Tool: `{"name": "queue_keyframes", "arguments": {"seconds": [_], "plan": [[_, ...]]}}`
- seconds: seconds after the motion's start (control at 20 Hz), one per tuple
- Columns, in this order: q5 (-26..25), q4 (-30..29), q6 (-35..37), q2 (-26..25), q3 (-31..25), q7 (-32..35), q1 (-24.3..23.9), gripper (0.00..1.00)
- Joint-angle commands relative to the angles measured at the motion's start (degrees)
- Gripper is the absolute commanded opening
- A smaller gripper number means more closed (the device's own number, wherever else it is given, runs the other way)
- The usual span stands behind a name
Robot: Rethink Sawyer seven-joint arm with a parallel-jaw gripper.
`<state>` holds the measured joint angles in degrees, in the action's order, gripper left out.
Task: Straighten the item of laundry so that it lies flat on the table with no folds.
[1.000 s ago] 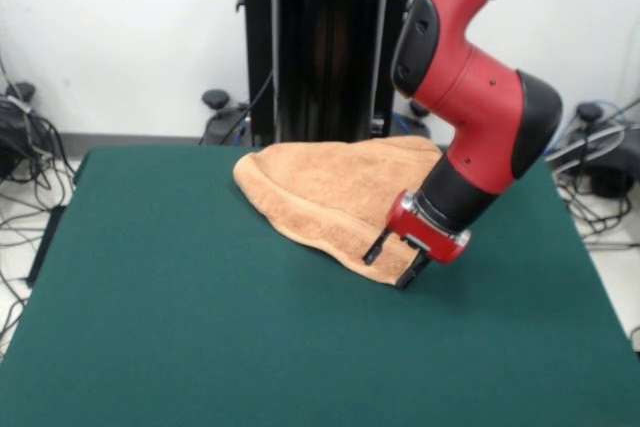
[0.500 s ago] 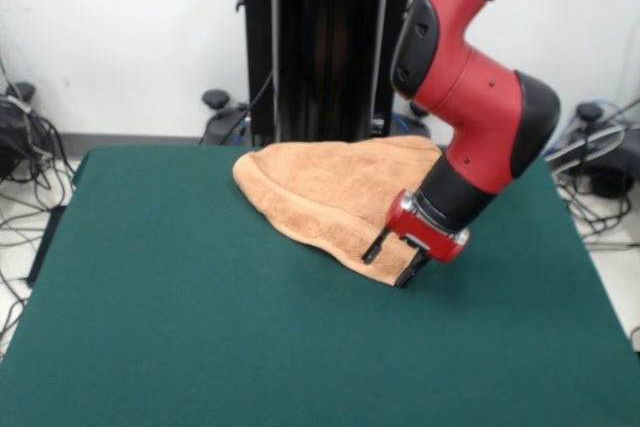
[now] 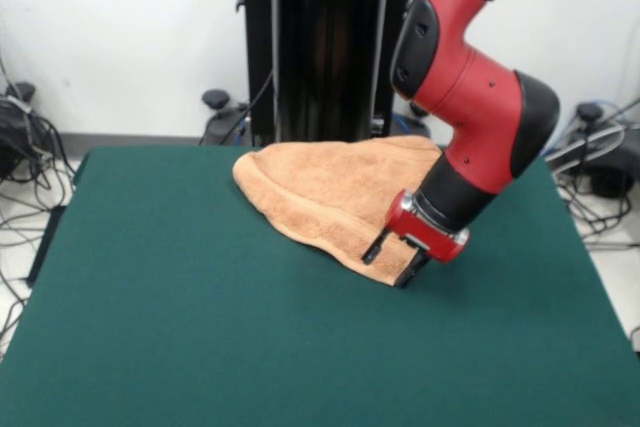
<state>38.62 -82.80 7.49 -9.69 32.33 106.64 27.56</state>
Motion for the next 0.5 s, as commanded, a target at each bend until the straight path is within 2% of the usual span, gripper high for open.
{"name": "queue_keyframes", "arguments": {"seconds": [0.05, 0.5], "plan": [[-2.22, 0.49, -0.23, -3.37, -10.01, 9.27, -1.19, 1.0], [-2.42, 0.59, -0.89, -3.51, -10.08, 9.06, -1.48, 1.0]]}}
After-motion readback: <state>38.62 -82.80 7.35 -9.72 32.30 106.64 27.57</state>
